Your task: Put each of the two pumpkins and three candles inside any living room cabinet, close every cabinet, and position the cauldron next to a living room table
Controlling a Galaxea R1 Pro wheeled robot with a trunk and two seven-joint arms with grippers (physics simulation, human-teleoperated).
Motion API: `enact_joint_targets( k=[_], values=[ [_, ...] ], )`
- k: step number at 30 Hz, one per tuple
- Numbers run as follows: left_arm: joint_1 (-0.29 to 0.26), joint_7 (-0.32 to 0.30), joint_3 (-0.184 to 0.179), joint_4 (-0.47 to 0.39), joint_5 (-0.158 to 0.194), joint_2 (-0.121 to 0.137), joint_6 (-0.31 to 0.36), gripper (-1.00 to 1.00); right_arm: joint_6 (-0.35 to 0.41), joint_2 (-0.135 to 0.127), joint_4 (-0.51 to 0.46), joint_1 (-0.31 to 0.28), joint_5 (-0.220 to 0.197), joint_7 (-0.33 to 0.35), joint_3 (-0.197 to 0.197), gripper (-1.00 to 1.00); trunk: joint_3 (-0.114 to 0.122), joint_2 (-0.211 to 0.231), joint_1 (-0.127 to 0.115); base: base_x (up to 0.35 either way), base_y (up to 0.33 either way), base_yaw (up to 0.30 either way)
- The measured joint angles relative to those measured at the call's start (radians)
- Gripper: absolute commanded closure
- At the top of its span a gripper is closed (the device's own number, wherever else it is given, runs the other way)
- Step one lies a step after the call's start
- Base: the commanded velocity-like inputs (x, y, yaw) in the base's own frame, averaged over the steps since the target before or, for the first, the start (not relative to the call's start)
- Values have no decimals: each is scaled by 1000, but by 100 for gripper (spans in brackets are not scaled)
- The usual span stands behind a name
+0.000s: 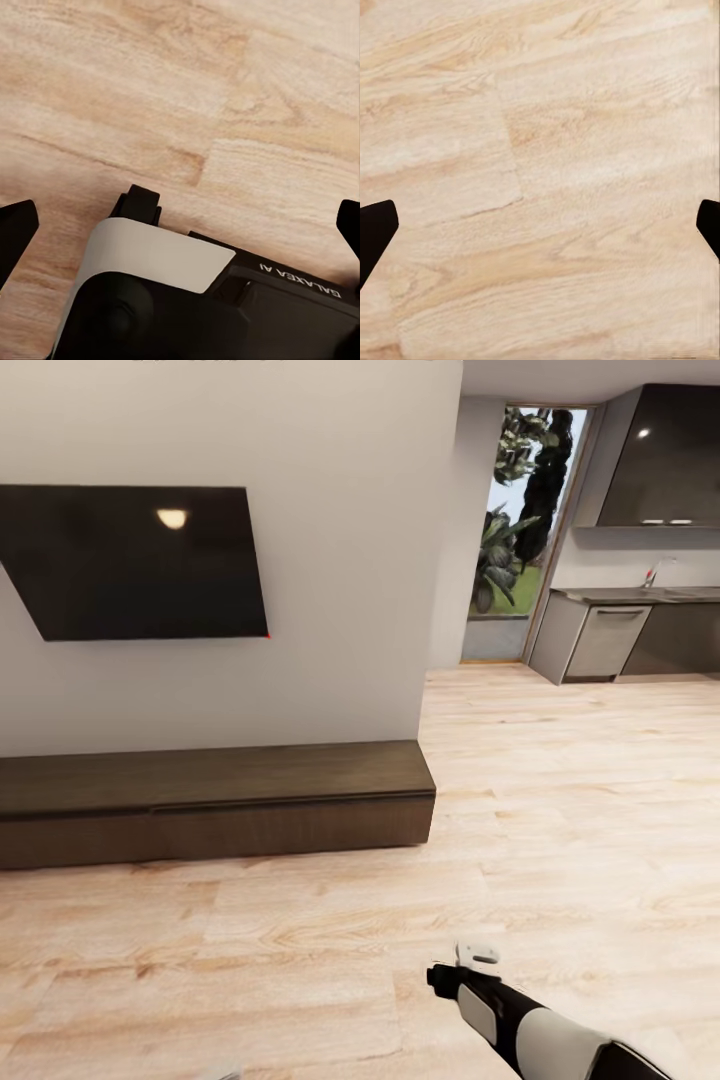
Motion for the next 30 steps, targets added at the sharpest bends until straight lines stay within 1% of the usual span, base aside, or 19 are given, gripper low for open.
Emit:
enact_joint_targets(
  k=[5,9,11,14,16,19,24,26,27,30],
  values=[
    [0,0,-1,45,1,0,-22,-100,-52,0,32,52,11,0,0,-100,16,35,-19,0,0,0],
    [0,-6,-2,110,2,0,-72,-100,-90,-1,35,94,16,-1,-1,-100,28,63,-35,0,0,0],
    [1,-35,-2,140,3,1,-93,-100,-112,-1,35,119,17,-1,-1,-100,34,77,-42,0,0,0],
    [1,-99,-2,205,1,1,-109,-100,-150,-1,36,162,17,-2,0,-100,44,98,-54,0,0,0],
    [5,-124,-2,238,-5,2,-131,-100,-177,-1,46,192,17,-2,1,-100,50,112,-61,0,0,0],
    [39,-135,-2,254,-24,4,-167,-100,-205,-1,76,228,15,-3,2,-100,59,133,-73,0,0,0],
    [101,-139,-2,259,-66,2,-202,-100,-219,-1,112,292,13,-6,1,-100,75,168,-92,0,0,0],
    [126,-139,-2,260,-73,2,-230,-100,-229,-1,117,316,12,-7,1,-100,81,182,-100,0,0,0],
    [137,-139,-2,260,-75,3,-240,-100,-233,-1,124,326,11,-8,1,-100,82,182,-100,0,0,0],
    [160,-139,-3,260,-78,6,-249,-100,-236,-2,140,336,5,-13,2,-100,82,182,-100,0,0,0]
  ],
)
